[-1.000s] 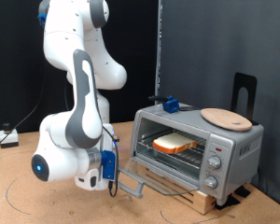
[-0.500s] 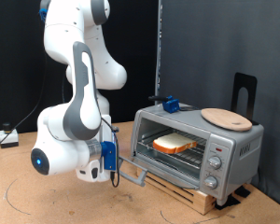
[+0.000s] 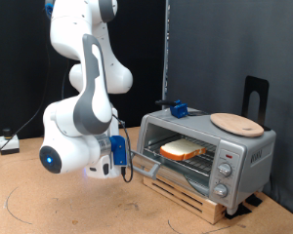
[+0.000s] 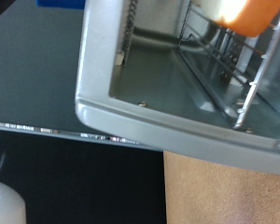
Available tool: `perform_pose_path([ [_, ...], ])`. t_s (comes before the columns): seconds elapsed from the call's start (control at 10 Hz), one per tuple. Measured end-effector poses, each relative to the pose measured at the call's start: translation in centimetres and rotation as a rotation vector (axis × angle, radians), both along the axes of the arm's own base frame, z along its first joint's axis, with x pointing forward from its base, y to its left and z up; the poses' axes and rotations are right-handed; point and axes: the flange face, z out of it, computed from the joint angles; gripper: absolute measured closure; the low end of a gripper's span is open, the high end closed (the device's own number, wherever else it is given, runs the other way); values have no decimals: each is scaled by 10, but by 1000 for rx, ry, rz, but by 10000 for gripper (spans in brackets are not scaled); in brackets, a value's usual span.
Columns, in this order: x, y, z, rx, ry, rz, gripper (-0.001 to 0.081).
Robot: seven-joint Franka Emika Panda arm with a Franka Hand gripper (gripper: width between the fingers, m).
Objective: Make a piece of toast with the oven
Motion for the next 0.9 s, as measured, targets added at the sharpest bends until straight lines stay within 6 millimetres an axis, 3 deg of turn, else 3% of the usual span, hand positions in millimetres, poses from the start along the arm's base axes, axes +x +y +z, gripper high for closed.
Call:
perform_pose_path([
  [0.9, -14, 47, 56, -29, -64, 121, -1],
])
